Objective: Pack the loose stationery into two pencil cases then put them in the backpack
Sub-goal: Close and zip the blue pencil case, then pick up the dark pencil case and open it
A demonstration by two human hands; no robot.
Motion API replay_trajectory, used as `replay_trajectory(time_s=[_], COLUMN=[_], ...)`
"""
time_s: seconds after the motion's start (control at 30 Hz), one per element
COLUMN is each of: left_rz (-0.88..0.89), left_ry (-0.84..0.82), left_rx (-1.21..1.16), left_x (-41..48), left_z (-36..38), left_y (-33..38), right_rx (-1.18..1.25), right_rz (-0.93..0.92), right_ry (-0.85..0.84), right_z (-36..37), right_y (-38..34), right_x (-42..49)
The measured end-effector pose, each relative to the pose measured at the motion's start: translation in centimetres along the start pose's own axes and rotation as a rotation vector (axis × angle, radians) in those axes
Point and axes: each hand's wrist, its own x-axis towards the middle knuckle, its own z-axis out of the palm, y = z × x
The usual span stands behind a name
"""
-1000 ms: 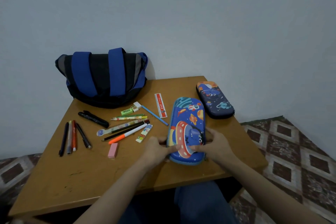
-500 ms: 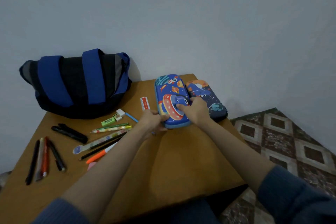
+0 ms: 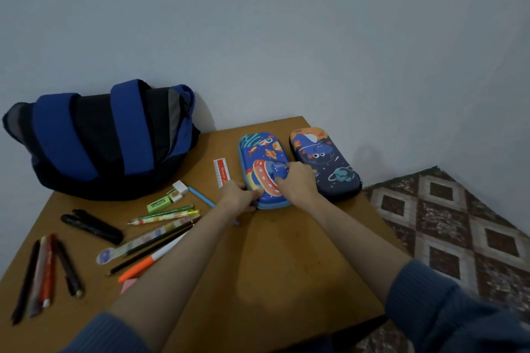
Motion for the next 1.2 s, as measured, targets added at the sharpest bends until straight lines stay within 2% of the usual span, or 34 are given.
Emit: replay_trajectory(time_s=[0.1,0.3,0.37,0.43,0.47,0.57,0.73,0.83,0.9,1.03,1.2], left_rz=[0.064,0.228,0.259,0.265,0.263,0.269,0.259,0.275,0.268,0.259,0.237], left_ry=[0.042,0.091,0.101,0.126,0.138,0.157,0.152,0.151,0.143,0.08,-0.031], left_rx=[0.086,0.282,0.329,0.357,0.362,0.359,0.349,0.336,0.303,0.157,-0.108], left_x=[-0.2,-2.2,-3.1,-4.0,-4.3,-5.6,-7.1,-7.9,-8.3,-9.3,-11.1], left_z=[-0.1,-1.1,-1.5,-2.1,-2.4,-3.0,-3.6,-3.4,-3.2,-2.3,-1.5], left_y=[-0.3,-1.1,-1.8,-2.5,-2.8,-3.5,-3.9,-3.6,-3.4,-3.0,-1.9], right_rx=[-0.009,-0.108,-0.266,-0.418,-0.416,-0.166,-0.176,-0.048,0.082,0.107,0.052], right_rz=[-0.014,-0.093,-0.039,0.098,0.177,0.342,0.334,0.377,0.39,0.251,0.084], right_ry=[-0.001,0.124,0.125,0.057,0.019,0.004,0.033,0.037,0.097,0.298,0.304], right_z=[-0.4,-3.8,-4.7,-4.9,-4.9,-4.8,-5.3,-5.9,-6.6,-6.6,-5.2], right_y=[0.1,0.7,1.4,2.7,3.6,5.7,6.1,6.0,5.4,3.4,0.2], right_x=[-0.2,-0.2,0.0,0.2,0.2,-0.2,-1.6,-2.7,-3.9,-7.9,-12.1])
